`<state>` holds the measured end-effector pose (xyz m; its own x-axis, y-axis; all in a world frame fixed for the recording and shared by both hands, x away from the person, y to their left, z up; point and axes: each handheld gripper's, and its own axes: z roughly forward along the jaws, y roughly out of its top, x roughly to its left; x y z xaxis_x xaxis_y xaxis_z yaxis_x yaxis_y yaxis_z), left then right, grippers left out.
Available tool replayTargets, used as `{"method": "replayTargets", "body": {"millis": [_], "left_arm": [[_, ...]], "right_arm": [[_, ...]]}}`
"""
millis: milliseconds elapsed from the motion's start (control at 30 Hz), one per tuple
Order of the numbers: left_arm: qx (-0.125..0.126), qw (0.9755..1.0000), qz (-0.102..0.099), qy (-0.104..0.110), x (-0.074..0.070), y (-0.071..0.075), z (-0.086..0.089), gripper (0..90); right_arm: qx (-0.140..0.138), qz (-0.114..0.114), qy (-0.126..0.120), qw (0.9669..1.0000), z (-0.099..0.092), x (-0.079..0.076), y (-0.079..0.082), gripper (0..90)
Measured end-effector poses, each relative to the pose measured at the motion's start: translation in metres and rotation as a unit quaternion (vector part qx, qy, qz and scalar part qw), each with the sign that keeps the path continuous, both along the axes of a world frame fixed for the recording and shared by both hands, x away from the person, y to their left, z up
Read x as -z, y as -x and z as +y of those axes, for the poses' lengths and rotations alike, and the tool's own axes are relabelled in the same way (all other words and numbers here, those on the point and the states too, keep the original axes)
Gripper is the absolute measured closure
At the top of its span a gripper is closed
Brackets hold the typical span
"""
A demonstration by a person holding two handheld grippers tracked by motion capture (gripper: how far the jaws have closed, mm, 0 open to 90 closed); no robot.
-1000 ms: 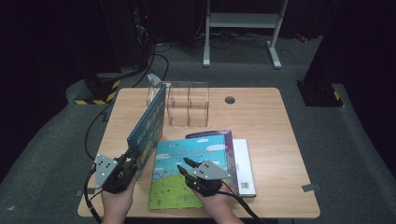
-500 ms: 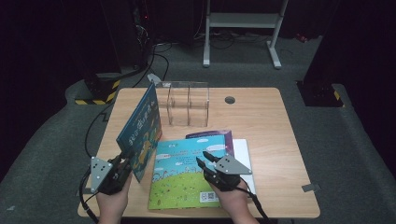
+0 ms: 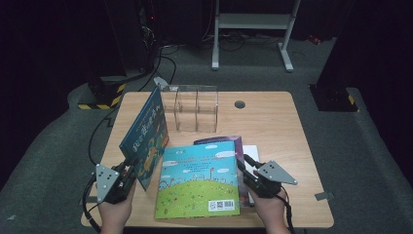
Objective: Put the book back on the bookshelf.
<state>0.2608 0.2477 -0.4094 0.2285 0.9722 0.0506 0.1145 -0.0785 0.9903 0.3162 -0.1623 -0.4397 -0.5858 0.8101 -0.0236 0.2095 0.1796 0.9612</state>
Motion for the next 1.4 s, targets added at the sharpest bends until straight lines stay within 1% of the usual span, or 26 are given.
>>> {"method": "replayTargets", "body": {"millis": [100,167,200,233,300,367,433,533,633,767,900,1000,1067,1100,1200,1367,1400], "left_arm": [[0.003,1.0000,0.004,-0.003,-0.001,-0.001,0.002,82.0],[0.007,0.9999,0.007,-0.005,-0.002,-0.002,0.003,82.0],[0.008,0.9999,0.009,-0.003,-0.002,-0.002,0.004,82.0],[0.008,0.9999,0.009,-0.001,-0.002,-0.003,0.005,82.0],[0.005,0.9999,0.011,0.005,-0.002,-0.003,0.007,81.9],[0.004,0.9998,0.013,0.011,-0.002,-0.004,0.009,81.9],[0.002,0.9998,0.014,0.016,-0.002,-0.004,0.012,81.8],[0.003,0.9998,0.016,0.013,-0.003,-0.005,0.013,81.6],[0.006,0.9998,0.019,0.009,-0.004,-0.006,0.013,81.4],[0.002,0.9998,0.020,0.010,-0.004,-0.007,0.012,80.8],[0.003,0.9997,0.022,0.012,-0.005,-0.008,0.015,80.6],[0.006,0.9997,0.024,0.006,-0.005,-0.009,0.015,79.5],[0.008,0.9994,0.033,0.002,-0.005,-0.012,0.014,78.4],[0.008,0.9994,0.033,0.001,-0.005,-0.013,0.014,78.1],[0.000,0.9994,0.034,-0.003,-0.006,-0.016,0.013,75.6],[-0.008,0.9994,0.034,-0.005,-0.008,-0.021,0.015,77.4],[-0.006,0.9994,0.033,-0.004,-0.008,-0.022,0.016,77.7]], "right_arm": [[0.019,0.001,-0.013,0.9997,-0.013,0.007,-0.001,65.2],[0.025,0.004,-0.020,0.9995,-0.019,0.010,-0.002,65.2],[0.026,0.006,-0.020,0.9994,-0.021,0.012,-0.003,64.9],[0.026,0.005,-0.013,0.9996,-0.023,0.014,-0.003,64.9],[0.029,0.000,-0.009,0.9995,-0.025,0.017,-0.003,65.0],[0.033,0.009,-0.016,0.9993,-0.030,0.020,-0.004,65.0],[0.036,0.010,-0.018,0.9991,-0.033,0.021,-0.005,65.1],[0.040,0.011,-0.025,0.9988,-0.037,0.022,-0.005,65.2],[0.043,0.013,-0.034,0.9984,-0.039,0.022,-0.005,65.2],[0.041,0.010,-0.035,0.9985,-0.037,0.021,-0.005,65.1],[0.038,0.011,-0.036,0.9986,-0.035,0.021,-0.006,65.1],[0.038,0.009,-0.037,0.9986,-0.035,0.020,-0.005,65.1],[0.039,0.009,-0.040,0.9984,-0.035,0.020,-0.005,65.1],[0.040,0.009,-0.043,0.9982,-0.035,0.020,-0.005,65.2],[0.039,0.006,-0.043,0.9983,-0.034,0.019,-0.004,65.2],[0.037,0.007,-0.041,0.9984,-0.033,0.020,-0.004,65.2],[0.036,0.009,-0.041,0.9985,-0.033,0.021,-0.004,65.2]]}}
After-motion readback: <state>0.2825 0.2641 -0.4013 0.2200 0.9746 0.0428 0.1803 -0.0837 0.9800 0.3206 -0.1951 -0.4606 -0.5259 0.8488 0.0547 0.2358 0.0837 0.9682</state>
